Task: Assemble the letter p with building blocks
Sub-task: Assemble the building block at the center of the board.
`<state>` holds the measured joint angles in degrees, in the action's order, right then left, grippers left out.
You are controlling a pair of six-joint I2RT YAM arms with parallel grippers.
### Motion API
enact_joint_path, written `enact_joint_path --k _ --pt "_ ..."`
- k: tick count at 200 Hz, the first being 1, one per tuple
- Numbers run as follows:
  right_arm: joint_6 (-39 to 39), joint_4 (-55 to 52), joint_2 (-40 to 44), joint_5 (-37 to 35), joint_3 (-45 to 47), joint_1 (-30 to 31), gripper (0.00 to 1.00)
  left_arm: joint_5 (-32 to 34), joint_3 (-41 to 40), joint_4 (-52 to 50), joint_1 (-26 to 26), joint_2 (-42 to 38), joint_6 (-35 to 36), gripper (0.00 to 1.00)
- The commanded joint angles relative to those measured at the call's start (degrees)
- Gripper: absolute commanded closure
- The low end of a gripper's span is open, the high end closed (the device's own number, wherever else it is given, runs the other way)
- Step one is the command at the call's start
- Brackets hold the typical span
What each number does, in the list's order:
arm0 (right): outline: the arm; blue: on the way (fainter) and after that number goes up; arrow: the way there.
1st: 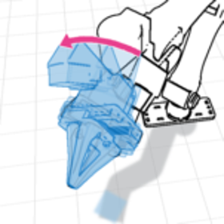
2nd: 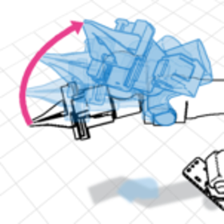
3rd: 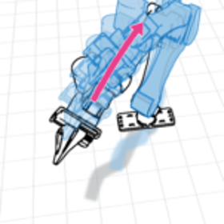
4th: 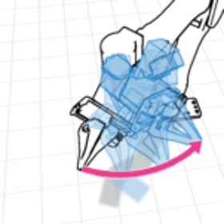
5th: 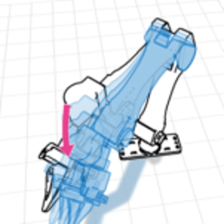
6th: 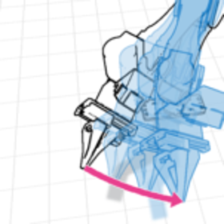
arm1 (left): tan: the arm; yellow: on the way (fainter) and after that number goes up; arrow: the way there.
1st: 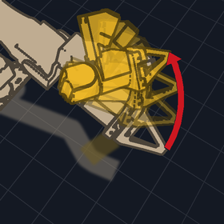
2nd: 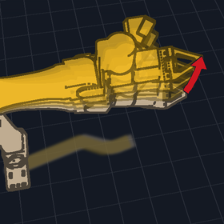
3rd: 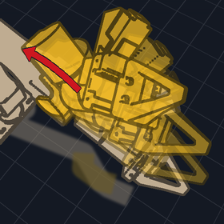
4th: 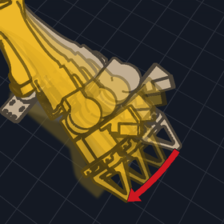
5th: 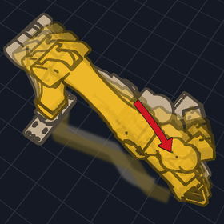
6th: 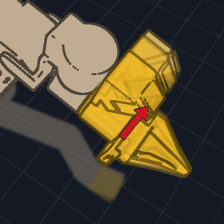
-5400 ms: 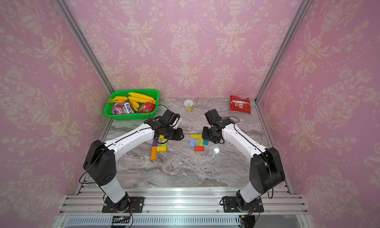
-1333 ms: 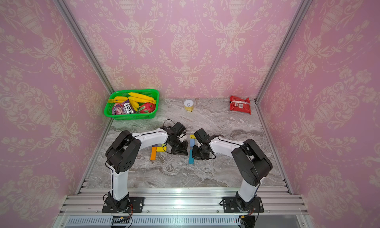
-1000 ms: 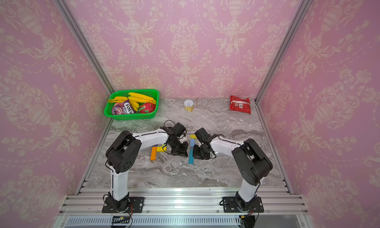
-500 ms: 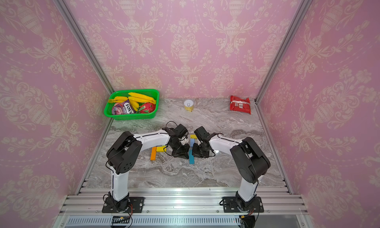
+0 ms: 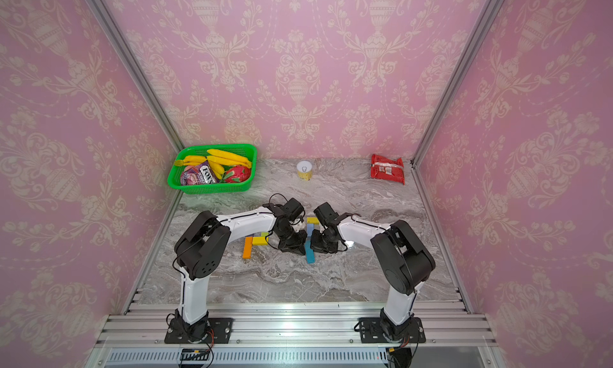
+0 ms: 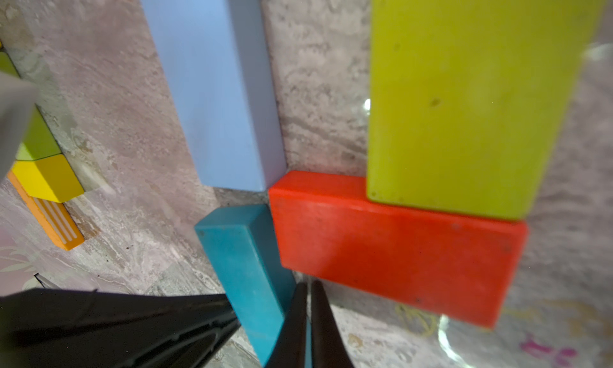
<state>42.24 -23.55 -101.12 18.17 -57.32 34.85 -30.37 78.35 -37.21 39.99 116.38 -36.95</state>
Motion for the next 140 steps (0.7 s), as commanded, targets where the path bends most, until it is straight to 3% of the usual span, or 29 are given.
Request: enact_joint_path --k 1,140 --pt "-0.7 -1.84 -1.67 -0.31 -1.16 0.13 0.9 -1.25 2.06 -0.1 0.24 1.57 1.31 1.0" --pt "-0.47 -3.96 0.77 -2.6 -1.27 0.13 0.9 1.25 -0.05 0.02 -0.43 -0.98 0.84 1.0"
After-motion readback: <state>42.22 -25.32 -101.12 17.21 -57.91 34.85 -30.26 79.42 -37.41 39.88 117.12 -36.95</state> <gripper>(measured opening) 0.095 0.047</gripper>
